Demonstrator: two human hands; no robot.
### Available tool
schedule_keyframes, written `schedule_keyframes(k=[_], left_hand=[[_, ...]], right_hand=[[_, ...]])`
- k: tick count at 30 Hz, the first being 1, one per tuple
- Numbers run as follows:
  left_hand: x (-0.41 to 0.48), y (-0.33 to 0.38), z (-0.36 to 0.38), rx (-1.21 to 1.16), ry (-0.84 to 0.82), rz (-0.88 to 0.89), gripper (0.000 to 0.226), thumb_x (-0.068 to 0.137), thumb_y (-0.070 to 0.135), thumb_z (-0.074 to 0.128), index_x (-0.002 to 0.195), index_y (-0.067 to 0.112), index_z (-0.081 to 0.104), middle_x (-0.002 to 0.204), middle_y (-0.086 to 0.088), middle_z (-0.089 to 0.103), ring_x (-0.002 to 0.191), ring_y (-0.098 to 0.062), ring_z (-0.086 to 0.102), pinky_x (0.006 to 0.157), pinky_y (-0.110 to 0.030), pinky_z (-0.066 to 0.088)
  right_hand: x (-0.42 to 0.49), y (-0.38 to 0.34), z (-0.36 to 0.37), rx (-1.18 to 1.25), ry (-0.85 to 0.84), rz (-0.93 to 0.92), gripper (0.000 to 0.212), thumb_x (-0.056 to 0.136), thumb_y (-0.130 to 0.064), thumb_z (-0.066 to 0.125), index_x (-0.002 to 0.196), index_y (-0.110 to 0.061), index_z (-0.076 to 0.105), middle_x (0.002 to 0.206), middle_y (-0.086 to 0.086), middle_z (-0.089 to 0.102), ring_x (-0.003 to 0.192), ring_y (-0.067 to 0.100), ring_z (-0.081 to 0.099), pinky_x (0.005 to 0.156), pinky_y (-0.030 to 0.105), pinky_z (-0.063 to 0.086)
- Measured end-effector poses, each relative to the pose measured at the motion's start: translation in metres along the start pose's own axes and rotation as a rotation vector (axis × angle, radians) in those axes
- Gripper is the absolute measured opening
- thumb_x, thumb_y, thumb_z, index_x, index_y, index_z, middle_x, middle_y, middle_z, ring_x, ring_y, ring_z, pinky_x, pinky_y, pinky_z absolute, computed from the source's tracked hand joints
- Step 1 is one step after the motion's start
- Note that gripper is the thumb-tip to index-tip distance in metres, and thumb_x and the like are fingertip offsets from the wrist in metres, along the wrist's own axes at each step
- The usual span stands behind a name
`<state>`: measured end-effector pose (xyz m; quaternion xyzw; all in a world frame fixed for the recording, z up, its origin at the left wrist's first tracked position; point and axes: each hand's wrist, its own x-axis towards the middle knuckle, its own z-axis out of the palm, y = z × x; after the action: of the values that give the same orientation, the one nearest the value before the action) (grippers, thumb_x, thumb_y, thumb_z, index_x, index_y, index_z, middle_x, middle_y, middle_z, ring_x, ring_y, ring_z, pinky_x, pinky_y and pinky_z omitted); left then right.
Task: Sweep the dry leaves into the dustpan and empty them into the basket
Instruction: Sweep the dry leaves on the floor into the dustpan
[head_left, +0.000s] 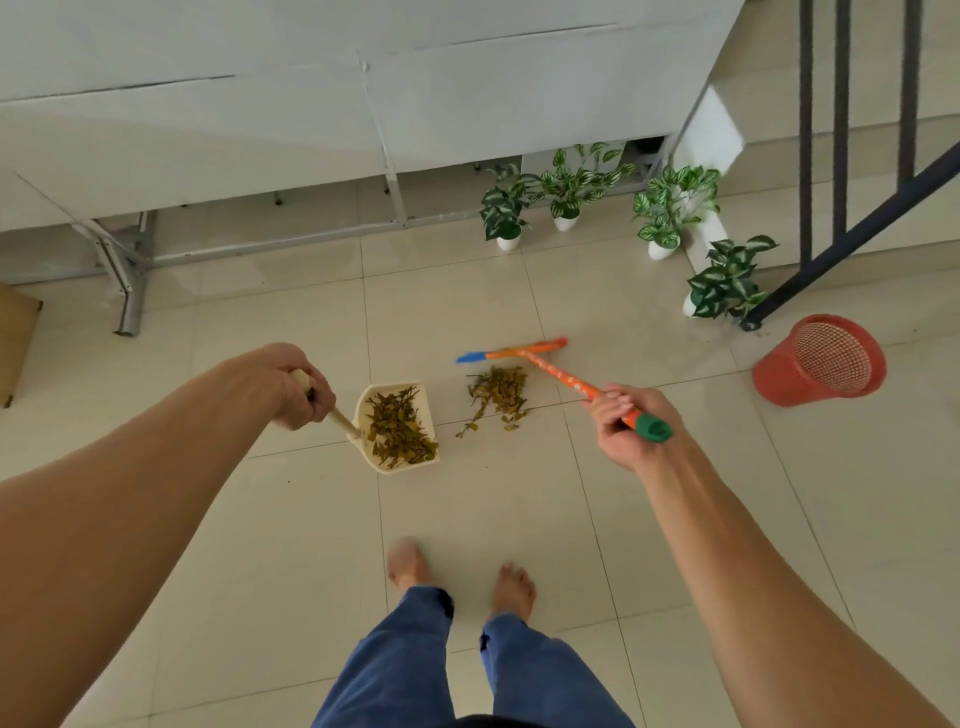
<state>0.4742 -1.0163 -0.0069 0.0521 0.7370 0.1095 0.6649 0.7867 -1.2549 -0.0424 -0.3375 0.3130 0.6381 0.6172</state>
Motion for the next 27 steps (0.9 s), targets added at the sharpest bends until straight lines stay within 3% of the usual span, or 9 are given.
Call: schedule_keyframes(k=[2, 5, 6, 11, 13, 15, 19, 23, 27], left_hand=[[-0.001, -0.007, 0.012, 0.053, 0.089, -0.011, 0.02, 0.093, -0.002, 0.036, 0.08, 0.013, 0.04, 0.053, -0.002, 0.036, 0.044, -0.009, 0.034, 0.033, -0.012, 0.03], [0.001, -0.021, 0.017, 0.01, 0.137, -0.009, 0.018, 0.095, 0.0, 0.039, 0.082, 0.013, 0.041, 0.053, -0.005, 0.038, 0.052, -0.007, 0.036, 0.033, -0.012, 0.031], [-0.001, -0.022, 0.02, 0.037, 0.133, -0.024, 0.018, 0.095, 0.001, 0.039, 0.082, 0.013, 0.041, 0.054, -0.005, 0.039, 0.054, -0.007, 0.037, 0.033, -0.012, 0.031], [-0.001, -0.031, 0.039, 0.01, 0.131, -0.039, 0.021, 0.096, 0.001, 0.039, 0.08, 0.014, 0.04, 0.059, -0.006, 0.04, 0.055, -0.007, 0.037, 0.034, -0.011, 0.03], [0.003, -0.032, 0.044, 0.024, 0.153, -0.016, 0.02, 0.097, 0.003, 0.038, 0.08, 0.014, 0.041, 0.065, -0.002, 0.04, 0.055, -0.007, 0.037, 0.034, -0.011, 0.029], [0.007, -0.03, 0.045, -0.041, 0.139, -0.022, 0.018, 0.096, 0.005, 0.038, 0.081, 0.014, 0.042, 0.066, -0.001, 0.041, 0.054, -0.006, 0.038, 0.033, -0.011, 0.028], [0.015, -0.026, 0.047, -0.097, 0.162, -0.03, 0.015, 0.094, 0.005, 0.038, 0.084, 0.014, 0.043, 0.068, -0.001, 0.042, 0.054, -0.007, 0.039, 0.034, -0.011, 0.028], [0.038, -0.029, 0.052, -0.083, 0.219, -0.051, 0.016, 0.095, 0.006, 0.039, 0.082, 0.014, 0.043, 0.069, -0.002, 0.043, 0.054, -0.008, 0.038, 0.033, -0.01, 0.027], [0.02, -0.025, 0.064, -0.019, 0.234, -0.055, 0.016, 0.094, 0.002, 0.038, 0.086, 0.013, 0.046, 0.072, -0.001, 0.043, 0.052, -0.008, 0.035, 0.035, -0.009, 0.028]], right_hand=[[-0.015, -0.017, -0.008, -0.081, -0.031, 0.023, 0.057, 0.05, 0.022, 0.075, 0.098, 0.004, 0.049, 0.046, 0.002, 0.045, 0.027, 0.007, 0.044, 0.027, 0.015, 0.037], [-0.033, -0.037, 0.001, -0.472, 0.102, -0.039, 0.005, 0.095, -0.004, 0.053, 0.091, -0.006, 0.05, 0.048, -0.004, 0.043, 0.029, -0.001, 0.038, 0.028, 0.01, 0.031], [-0.033, -0.043, 0.001, -0.63, 0.172, -0.093, 0.011, 0.1, -0.01, 0.045, 0.09, -0.009, 0.052, 0.051, -0.005, 0.042, 0.03, -0.001, 0.037, 0.027, 0.009, 0.03], [-0.011, -0.06, -0.001, -1.588, 0.489, -0.292, 0.01, 0.09, -0.006, 0.056, 0.081, -0.005, 0.06, 0.062, 0.011, 0.054, 0.041, 0.015, 0.049, 0.04, 0.021, 0.042], [0.008, -0.057, -0.003, -1.826, 0.582, -0.317, 0.015, 0.083, -0.006, 0.059, 0.07, -0.001, 0.064, 0.054, 0.012, 0.06, 0.05, 0.024, 0.055, 0.055, 0.031, 0.048], [0.023, -0.047, -0.005, -2.023, 0.626, -0.283, 0.024, 0.081, -0.007, 0.057, 0.059, -0.001, 0.063, 0.041, 0.004, 0.06, 0.05, 0.024, 0.058, 0.062, 0.03, 0.049], [0.039, -0.019, -0.015, -2.287, 0.61, -0.146, 0.015, 0.082, -0.009, 0.06, 0.068, -0.003, 0.063, 0.066, 0.008, 0.067, 0.059, 0.023, 0.063, 0.06, 0.027, 0.05], [0.022, 0.009, -0.029, -2.375, 0.557, -0.072, 0.008, 0.088, -0.007, 0.051, 0.081, -0.006, 0.055, 0.059, 0.005, 0.063, 0.048, 0.015, 0.059, 0.049, 0.023, 0.044], [-0.003, 0.022, -0.042, -2.37, 0.529, -0.007, 0.011, 0.087, -0.008, 0.05, 0.094, -0.005, 0.058, 0.066, 0.009, 0.065, 0.049, 0.018, 0.063, 0.05, 0.026, 0.049]])
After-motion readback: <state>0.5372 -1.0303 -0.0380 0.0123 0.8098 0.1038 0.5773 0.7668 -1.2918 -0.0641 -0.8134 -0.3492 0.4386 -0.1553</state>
